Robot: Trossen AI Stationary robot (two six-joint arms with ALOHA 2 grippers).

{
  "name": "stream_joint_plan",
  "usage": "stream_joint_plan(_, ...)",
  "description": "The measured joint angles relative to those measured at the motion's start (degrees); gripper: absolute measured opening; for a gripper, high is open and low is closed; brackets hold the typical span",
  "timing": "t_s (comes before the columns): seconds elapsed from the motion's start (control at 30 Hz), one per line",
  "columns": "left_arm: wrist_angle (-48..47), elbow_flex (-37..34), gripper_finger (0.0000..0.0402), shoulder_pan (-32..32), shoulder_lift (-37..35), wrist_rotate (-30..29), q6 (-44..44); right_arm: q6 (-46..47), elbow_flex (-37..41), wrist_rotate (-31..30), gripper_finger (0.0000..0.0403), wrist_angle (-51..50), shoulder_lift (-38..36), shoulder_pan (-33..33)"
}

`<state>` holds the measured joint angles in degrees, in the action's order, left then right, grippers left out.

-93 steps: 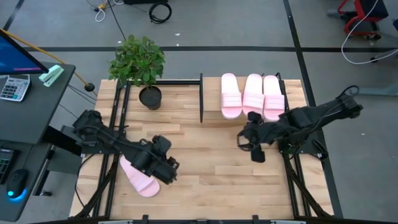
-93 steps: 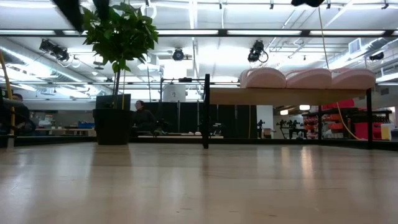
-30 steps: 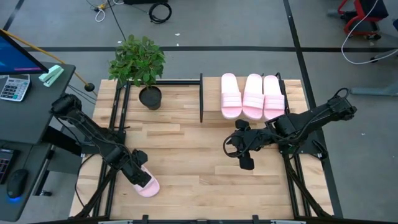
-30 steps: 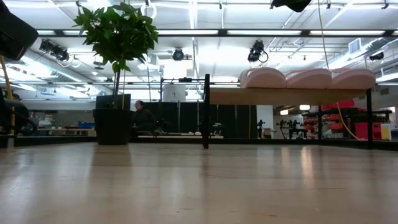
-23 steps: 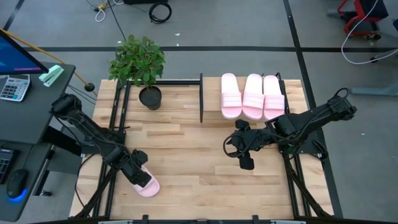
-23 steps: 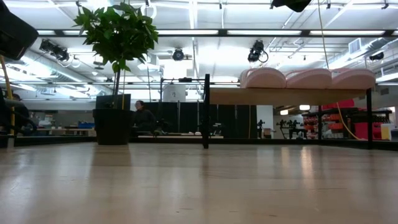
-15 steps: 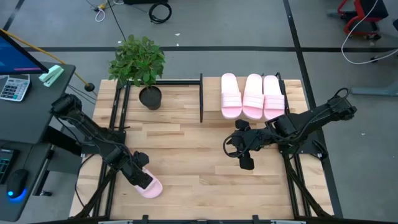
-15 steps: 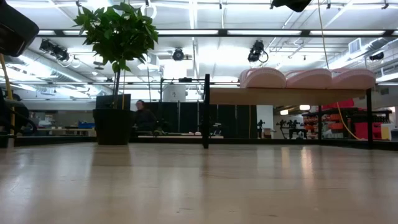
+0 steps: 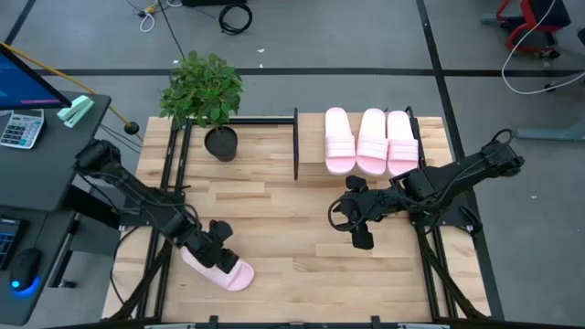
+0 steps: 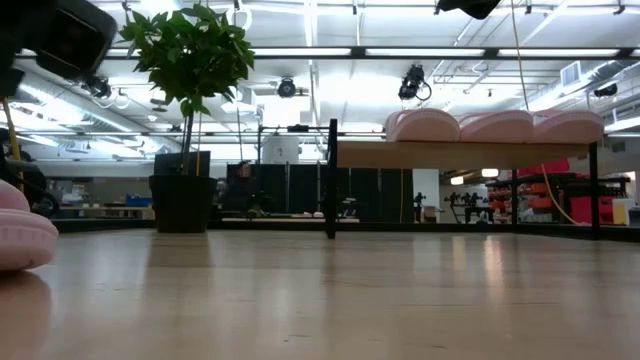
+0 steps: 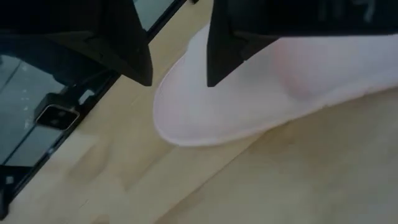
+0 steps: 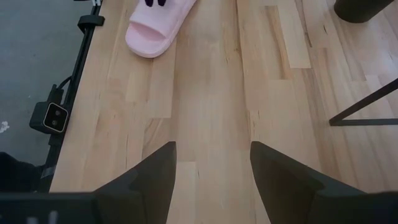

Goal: Pick and place slides into the shelf
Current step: Put the pink slide on the shelf

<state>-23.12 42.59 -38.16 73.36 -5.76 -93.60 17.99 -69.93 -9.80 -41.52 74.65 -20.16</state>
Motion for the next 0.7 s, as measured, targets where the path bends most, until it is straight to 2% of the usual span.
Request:
stream_joint_plan(0.2,-0.8,0.0,0.0125,1.7,0.9,0.9,-0.8,0.0,0.0,0.0,0.0213,0.0,0.0,0.0)
stream_joint_plan(0.4,-2.1,2.1,0.0126,1.6,-0.1,1.9,-1.3,0.0,0.0,0.1,0.0213,-0.2,0.0,0.0)
stream_joint_plan(0.6,-23.1,7.9,0.0132,0.6,-0.3,4.0,-2.1,-0.2,0.0,0.1,0.0213,-0.3,0.0,0.0)
stream_joint_plan(0.7,-27.9,10.5,0.0135,-0.5,-0.3,4.0,-2.0,-0.4,0.0,0.1,0.0213,-0.5,0.0,0.0)
